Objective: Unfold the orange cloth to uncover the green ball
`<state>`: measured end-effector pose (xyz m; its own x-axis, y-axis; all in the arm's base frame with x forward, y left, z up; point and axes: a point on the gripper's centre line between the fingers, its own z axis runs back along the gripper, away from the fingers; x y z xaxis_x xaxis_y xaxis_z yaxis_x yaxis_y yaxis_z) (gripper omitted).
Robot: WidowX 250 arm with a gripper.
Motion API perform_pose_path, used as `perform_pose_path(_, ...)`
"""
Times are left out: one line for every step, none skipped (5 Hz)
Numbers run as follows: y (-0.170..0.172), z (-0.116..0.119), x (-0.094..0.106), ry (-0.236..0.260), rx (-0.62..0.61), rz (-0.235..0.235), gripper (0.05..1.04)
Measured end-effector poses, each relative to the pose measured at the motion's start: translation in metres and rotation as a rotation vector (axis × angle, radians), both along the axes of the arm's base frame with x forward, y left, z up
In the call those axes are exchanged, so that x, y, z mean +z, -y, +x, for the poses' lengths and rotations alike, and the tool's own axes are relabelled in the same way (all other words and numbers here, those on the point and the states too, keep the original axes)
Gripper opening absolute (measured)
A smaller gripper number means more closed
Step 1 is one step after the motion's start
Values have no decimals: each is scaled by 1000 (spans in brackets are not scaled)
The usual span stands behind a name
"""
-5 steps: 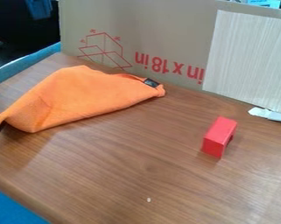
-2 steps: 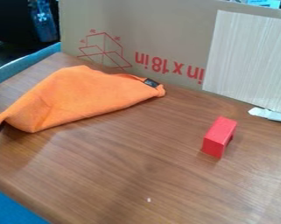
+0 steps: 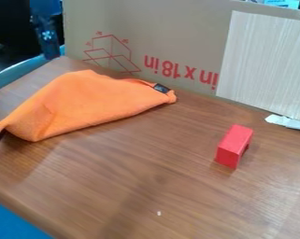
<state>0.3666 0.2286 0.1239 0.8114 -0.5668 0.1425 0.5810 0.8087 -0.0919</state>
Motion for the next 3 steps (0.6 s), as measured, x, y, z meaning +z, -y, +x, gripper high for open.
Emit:
perform_pose_path(-5,3,-6,6,17,20,1001)
perform_pose_path(-10,0,-22,0,16,41,1001)
perform_pose_path(-12,-2,-35,-4,9,64,1001)
